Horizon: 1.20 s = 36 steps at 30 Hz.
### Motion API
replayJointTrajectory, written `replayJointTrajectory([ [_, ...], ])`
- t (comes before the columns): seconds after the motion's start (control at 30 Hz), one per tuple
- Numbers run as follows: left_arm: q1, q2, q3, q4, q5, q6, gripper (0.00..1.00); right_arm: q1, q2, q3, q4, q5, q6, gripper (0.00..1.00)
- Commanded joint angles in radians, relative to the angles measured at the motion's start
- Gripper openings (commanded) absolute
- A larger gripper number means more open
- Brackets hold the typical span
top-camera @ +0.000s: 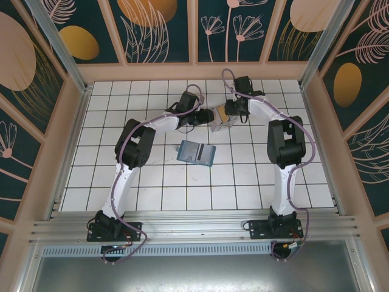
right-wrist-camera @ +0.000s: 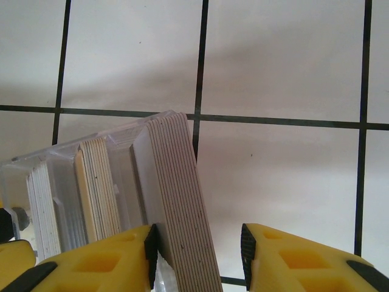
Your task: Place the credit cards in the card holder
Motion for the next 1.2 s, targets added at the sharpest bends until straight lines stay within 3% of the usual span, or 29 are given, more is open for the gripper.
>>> replayJointTrajectory([
  [0.0, 0.0, -0.014, -0.027, -0.055, -0.003, -0.002, 0.46, -0.01, -0.047, 0.016, -0.028, 0.06, -0.02, 0.42],
  [0.6, 0.0, -0.017, -0.03, -0.054, 0.001, -0.004, 0.46, -0.012, -0.081, -0.005, -0.018, 0.013, -0.017, 0.4],
  [0.73, -0.001, -0.015, -0.027, -0.053, 0.002, -0.007, 0.46, -0.002, -0.063, 0.007, -0.027, -0.03, -0.027, 0.45],
  [0.9, 0.0, -0.011, -0.022, -0.053, 0.005, -0.008, 0.46, 0.005, -0.004, 0.042, -0.068, -0.004, -0.037, 0.49],
  [1.17, 0.0, -0.014, -0.029, -0.057, 0.001, -0.005, 0.46, -0.007, 0.003, 0.039, -0.064, 0.06, -0.027, 0.46],
])
